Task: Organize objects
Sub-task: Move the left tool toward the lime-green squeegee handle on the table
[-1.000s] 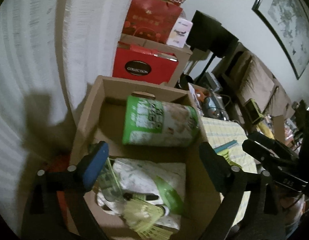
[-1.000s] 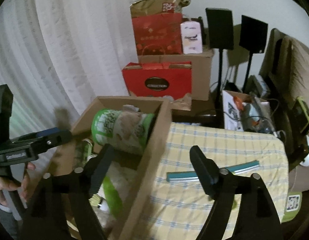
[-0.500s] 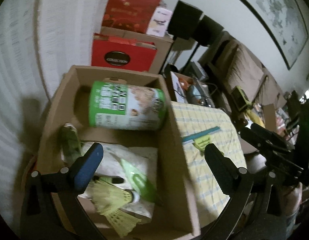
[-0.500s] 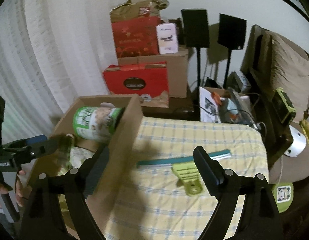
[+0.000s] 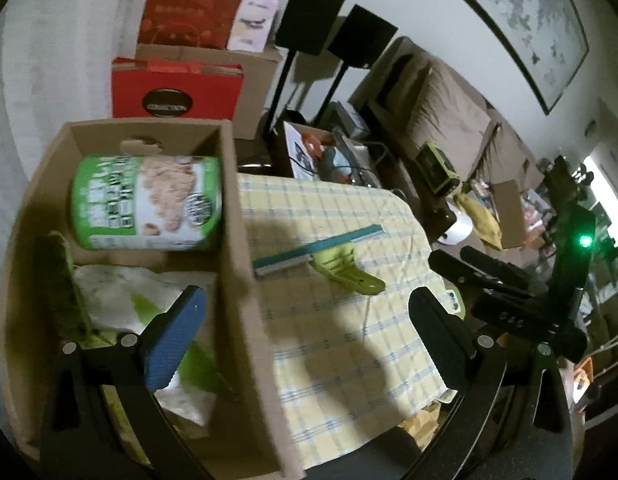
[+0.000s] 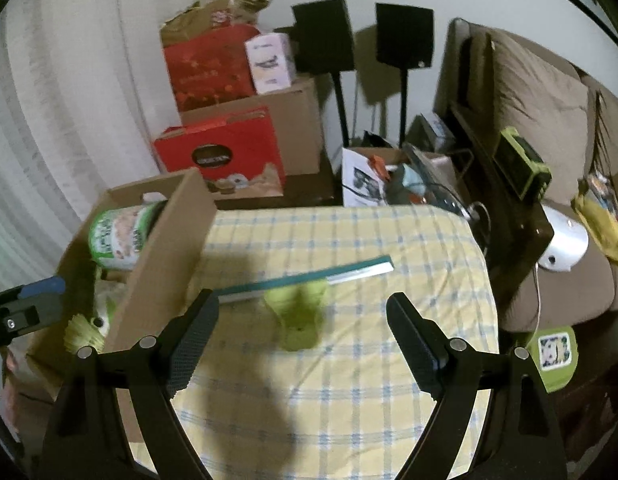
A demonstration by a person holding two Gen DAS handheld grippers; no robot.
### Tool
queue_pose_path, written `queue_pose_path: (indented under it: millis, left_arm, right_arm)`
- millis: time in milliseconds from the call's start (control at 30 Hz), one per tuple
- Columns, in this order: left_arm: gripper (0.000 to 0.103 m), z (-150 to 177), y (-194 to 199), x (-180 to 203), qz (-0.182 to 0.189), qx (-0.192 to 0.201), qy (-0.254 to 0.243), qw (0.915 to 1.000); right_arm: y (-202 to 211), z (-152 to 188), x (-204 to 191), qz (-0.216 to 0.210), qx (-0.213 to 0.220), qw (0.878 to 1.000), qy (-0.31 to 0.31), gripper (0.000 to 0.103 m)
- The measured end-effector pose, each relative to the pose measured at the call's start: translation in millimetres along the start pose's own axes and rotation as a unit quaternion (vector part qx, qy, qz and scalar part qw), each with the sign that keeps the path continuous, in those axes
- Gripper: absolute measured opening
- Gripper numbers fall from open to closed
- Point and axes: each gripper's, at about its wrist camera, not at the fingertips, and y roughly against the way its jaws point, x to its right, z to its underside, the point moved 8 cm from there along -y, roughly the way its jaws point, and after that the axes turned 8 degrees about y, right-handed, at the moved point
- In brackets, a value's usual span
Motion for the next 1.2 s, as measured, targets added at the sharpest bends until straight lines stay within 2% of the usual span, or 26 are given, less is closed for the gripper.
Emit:
queue_pose_path:
  millis: [267, 467, 633, 767, 900, 1200]
  left_arm:
    - [0.101, 9.2, -23.3, 22.6, 0.001, -0.01, 0.0, 1.0]
    - [0.1, 15.9, -38.3, 38.8, 0.01, -0.014, 0.012, 0.9998]
    - [0.097, 19.6, -53.3, 46.0, 0.016, -0.019, 0.027, 0.9993]
    - [0.094, 21.8, -63.3, 47.4, 0.02, -0.013, 0.039, 0.999]
    - [0.085, 25.6, -79.5, 46.0, 0.018, -0.024, 0.056, 0.998]
    - [0.059, 34.6, -107.9, 49.3, 0.01, -0.034, 0.067, 0.9972]
  right_arm:
    - [-1.8, 14.0, 22.9, 0.009, -0.007, 1.0, -0.017, 0.087]
    - [-5.4, 24.0, 33.4, -0.002, -0.017, 0.999, -0.036, 0.081]
    - [-11.7, 32.0, 36.6, -0.012, -0.032, 0.998, -0.044, 0.065]
    - [-16.2, 36.8, 38.4, -0.016, -0.039, 0.998, -0.049, 0.059]
    - [-21.0, 39.8, 39.3, -0.025, -0.041, 0.997, -0.058, 0.05]
    - [-37.9, 47.1, 39.8, -0.069, -0.044, 0.991, -0.108, 0.044]
